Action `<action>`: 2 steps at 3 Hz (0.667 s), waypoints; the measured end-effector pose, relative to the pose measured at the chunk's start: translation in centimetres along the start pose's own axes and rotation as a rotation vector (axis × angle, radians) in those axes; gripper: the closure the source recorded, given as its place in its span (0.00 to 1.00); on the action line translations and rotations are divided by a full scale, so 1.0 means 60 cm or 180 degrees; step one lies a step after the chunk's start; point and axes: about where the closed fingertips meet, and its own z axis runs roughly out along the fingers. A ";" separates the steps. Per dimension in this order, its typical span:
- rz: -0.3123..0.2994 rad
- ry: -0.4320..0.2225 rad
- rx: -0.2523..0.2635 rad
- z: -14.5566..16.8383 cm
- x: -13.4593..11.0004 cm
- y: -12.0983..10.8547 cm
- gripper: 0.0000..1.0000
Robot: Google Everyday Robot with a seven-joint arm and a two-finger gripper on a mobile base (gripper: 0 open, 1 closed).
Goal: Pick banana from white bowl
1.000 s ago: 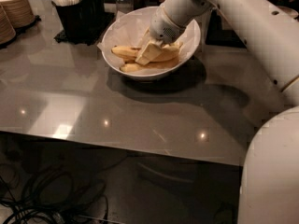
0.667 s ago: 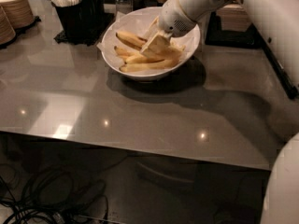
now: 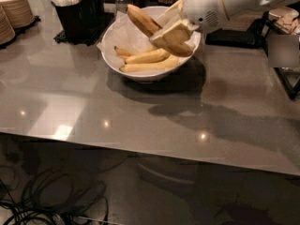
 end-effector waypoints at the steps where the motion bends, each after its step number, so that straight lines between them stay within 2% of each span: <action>1: 0.0182 -0.0203 0.0150 -0.049 0.003 0.068 1.00; 2: 0.0310 -0.0176 0.0216 -0.073 0.033 0.079 1.00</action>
Offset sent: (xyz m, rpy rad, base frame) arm -0.0414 -0.0161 0.0052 0.0731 0.0080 -0.0462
